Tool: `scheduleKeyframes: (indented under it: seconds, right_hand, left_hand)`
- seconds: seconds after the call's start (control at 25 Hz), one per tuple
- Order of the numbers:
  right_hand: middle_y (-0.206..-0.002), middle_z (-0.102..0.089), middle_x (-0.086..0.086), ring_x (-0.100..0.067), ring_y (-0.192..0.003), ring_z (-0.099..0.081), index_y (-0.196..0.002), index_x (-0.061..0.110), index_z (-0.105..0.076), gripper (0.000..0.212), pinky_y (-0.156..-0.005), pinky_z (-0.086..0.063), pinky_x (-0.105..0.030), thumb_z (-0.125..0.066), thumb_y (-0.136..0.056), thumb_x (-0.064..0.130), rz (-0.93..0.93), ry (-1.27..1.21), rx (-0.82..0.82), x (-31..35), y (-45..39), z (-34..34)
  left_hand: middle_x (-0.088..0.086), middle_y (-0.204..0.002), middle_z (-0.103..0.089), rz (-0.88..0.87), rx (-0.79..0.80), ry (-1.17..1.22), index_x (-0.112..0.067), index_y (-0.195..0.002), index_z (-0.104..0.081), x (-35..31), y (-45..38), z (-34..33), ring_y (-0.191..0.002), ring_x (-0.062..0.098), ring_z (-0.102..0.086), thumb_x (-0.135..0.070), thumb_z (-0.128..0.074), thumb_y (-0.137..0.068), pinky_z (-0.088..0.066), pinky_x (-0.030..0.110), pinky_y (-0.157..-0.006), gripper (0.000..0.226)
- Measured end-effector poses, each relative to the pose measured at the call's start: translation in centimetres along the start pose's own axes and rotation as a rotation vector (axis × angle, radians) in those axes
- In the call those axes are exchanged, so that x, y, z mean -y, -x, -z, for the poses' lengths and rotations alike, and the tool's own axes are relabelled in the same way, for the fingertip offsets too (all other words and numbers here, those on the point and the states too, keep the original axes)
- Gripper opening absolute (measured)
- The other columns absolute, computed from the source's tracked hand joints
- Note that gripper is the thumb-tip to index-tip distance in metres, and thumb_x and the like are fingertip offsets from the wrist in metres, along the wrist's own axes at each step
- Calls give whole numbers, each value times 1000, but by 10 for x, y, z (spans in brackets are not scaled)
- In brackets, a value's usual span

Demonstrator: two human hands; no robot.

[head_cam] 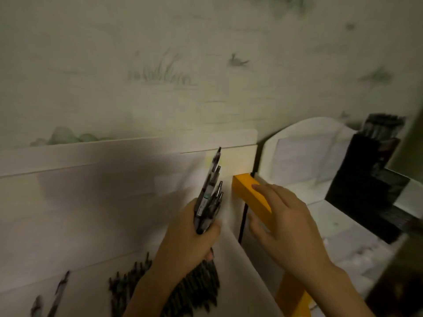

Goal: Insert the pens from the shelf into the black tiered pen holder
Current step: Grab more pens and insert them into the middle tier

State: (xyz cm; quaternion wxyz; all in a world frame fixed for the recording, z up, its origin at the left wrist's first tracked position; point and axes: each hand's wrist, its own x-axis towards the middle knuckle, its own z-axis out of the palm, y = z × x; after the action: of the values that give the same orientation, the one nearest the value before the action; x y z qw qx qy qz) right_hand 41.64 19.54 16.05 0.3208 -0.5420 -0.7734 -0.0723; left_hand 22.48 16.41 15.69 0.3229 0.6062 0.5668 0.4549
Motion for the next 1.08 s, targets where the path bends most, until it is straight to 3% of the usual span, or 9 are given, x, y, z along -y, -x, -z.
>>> scheduleKeyframes:
  seconds: [0.12, 0.24, 0.36, 0.68, 0.96, 1.08]
  right_hand:
    - [-136, -55, 6, -18, -125, -51, -138, 30, -47, 55, -104, -41, -39, -58, -87, 47, -89, 25, -92, -48, 10, 31]
    - [-134, -56, 7, -16, -124, -51, -136, 31, -47, 55, -103, -40, -35, -62, -85, 45, -141, 70, -129, -102, 25, 63]
    - [-131, -58, 7, -16, -121, -53, -134, 29, -50, 55, -102, -45, -37, -66, -83, 43, -207, 72, -170, -170, 46, 102]
    - [-131, -55, 13, -10, -120, -50, -135, 36, -46, 57, -104, -43, -34, -67, -82, 42, -344, 122, -155, -336, 92, 194]
    - [-127, -57, 10, -12, -116, -52, -134, 35, -46, 58, -98, -48, -35, -69, -81, 40, -355, 96, -162, -441, 83, 206]
    - [-127, -58, 9, -13, -118, -52, -134, 32, -48, 56, -97, -45, -36, -68, -82, 38, -338, 83, -168, -482, 63, 194]
  left_hand:
    - [-1, -60, -64, -96, 52, -39, -40, -91, -51, -37, -10, -45, -43, 7, -61, -27, -61, -92, -50, 18, -48, 16]
    - [-2, -49, -62, -118, 157, -63, -23, -99, -60, -73, -20, -98, -41, 5, -60, -26, -61, -92, -47, 14, -46, 8]
    - [-5, -55, -63, -192, 135, 0, -28, -96, -56, -111, -18, -172, -43, 15, -62, -26, -64, -90, -50, 20, -47, 10]
    - [-7, -60, -63, -268, 245, 83, -33, -98, -55, -190, -25, -354, -44, 16, -62, -23, -64, -90, -50, 20, -50, 16]
    - [-6, -71, -66, -288, 284, 69, -38, -107, -56, -213, -61, -456, -52, 9, -63, -25, -64, -90, -55, 24, -57, 23]
    - [-5, -67, -63, -237, 311, 67, -31, -114, -55, -216, -95, -492, -46, 11, -62, -24, -63, -91, -51, 20, -51, 25]
